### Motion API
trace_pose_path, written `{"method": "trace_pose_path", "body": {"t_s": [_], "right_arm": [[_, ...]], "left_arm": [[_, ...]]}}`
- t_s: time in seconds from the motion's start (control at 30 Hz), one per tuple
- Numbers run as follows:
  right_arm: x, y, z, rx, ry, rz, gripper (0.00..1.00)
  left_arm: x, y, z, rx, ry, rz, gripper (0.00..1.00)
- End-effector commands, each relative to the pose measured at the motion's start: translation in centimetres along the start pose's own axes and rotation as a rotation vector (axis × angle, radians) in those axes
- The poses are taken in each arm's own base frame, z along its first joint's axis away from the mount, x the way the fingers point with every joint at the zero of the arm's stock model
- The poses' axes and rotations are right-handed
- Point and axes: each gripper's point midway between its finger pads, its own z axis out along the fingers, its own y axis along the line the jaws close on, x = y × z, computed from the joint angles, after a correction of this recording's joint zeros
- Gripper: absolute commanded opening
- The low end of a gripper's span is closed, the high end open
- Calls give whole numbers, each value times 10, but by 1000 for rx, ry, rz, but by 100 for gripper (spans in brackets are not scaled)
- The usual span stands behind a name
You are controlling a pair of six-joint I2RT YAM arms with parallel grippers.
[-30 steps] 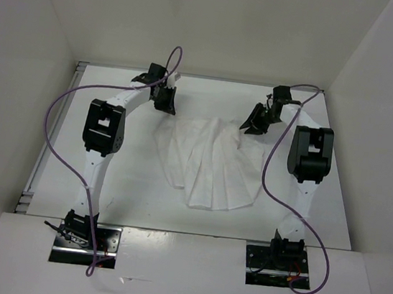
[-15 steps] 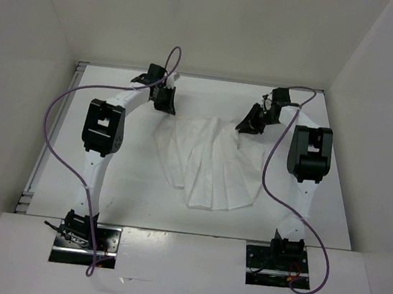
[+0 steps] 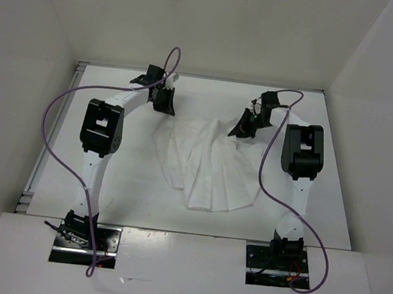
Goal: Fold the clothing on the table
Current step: Flatten the skirt out
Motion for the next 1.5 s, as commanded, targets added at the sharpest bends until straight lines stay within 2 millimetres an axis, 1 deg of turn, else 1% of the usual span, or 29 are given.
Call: {"method": "trace_pose_path", "body": {"t_s": [0.0, 0.03, 0.1, 0.13, 0.17, 0.2, 0.23, 0.27, 0.3, 0.37, 0.47, 0.57, 0.6, 0.7, 0.73, 0.8, 0.83, 0.9, 0.93, 0.97, 1.0, 1.07, 1.13, 1.17, 1.27, 1.3, 1.37, 1.4, 1.47], "right_arm": [[5, 9, 0, 6, 7, -32, 5], [-7, 22, -18, 26, -51, -62, 1], [-30, 46, -55, 41, -158, -115, 0], [-45, 68, -94, 57, -264, -154, 0], [-53, 69, -122, 85, -316, -158, 0], [-66, 84, -154, 93, -396, -193, 0], [-73, 87, -196, 129, -473, -198, 0], [-76, 92, -215, 127, -506, -197, 0], [-83, 103, -241, 128, -563, -223, 0], [-83, 116, -272, 110, -615, -237, 0], [-79, 128, -284, 87, -637, -258, 0], [-71, 137, -285, 70, -611, -274, 0], [-64, 146, -295, 54, -620, -301, 0], [-48, 159, -307, 36, -631, -338, 0], [-39, 162, -305, 25, -609, -343, 0], [-26, 166, -311, 12, -604, -360, 0], [-11, 181, -325, -11, -623, -405, 0], [8, 188, -332, -21, -629, -436, 0], [32, 205, -350, -66, -655, -483, 0], [44, 209, -358, -82, -666, -498, 0], [55, 208, -361, -90, -662, -513, 0], [88, 215, -382, -117, -701, -548, 0], [109, 218, -390, -149, -708, -561, 0], [122, 222, -398, -168, -732, -586, 0], [117, 198, -366, -150, -652, -493, 0], [104, 190, -349, -137, -612, -451, 0], [88, 178, -323, -133, -554, -421, 0], [71, 172, -304, -133, -517, -388, 0], [58, 164, -282, -140, -469, -367, 0]], "left_arm": [[-8, 0, -19, 3, -22, -23, 0], [-13, -9, -28, 31, -28, -19, 0], [-30, -9, -50, 54, -70, -44, 0], [-44, -13, -66, 72, -107, -36, 0], [-65, -25, -98, 106, -171, -14, 0], [-81, -18, -121, 93, -224, -25, 0], [-109, -18, -160, 91, -318, -3, 0], [-117, -25, -175, 93, -338, 7, 0], [-122, -18, -192, 84, -346, -10, 0], [-135, -19, -216, 93, -389, 1, 0], [-139, -29, -236, 133, -421, 4, 0], [-132, -43, -242, 196, -406, 17, 0], [-134, -53, -254, 223, -428, 41, 0], [-117, -64, -261, 267, -405, 34, 0], [-119, -78, -280, 300, -441, 59, 0], [-112, -93, -297, 341, -454, 78, 0], [-105, -110, -320, 389, -469, 112, 0], [-99, -126, -345, 408, -503, 139, 0], [-89, -140, -371, 413, -539, 158, 0], [-83, -149, -386, 427, -556, 180, 0], [-72, -167, -418, 441, -609, 232, 0], [-58, -181, -442, 454, -632, 249, 0], [-42, -195, -468, 455, -659, 272, 0], [-41, -192, -469, 433, -662, 245, 0], [-36, -176, -447, 391, -618, 169, 1], [-37, -169, -436, 380, -597, 146, 1], [-42, -147, -392, 375, -502, 65, 1], [-41, -132, -358, 381, -425, 12, 1], [-45, -116, -328, 376, -364, -34, 1]]}}
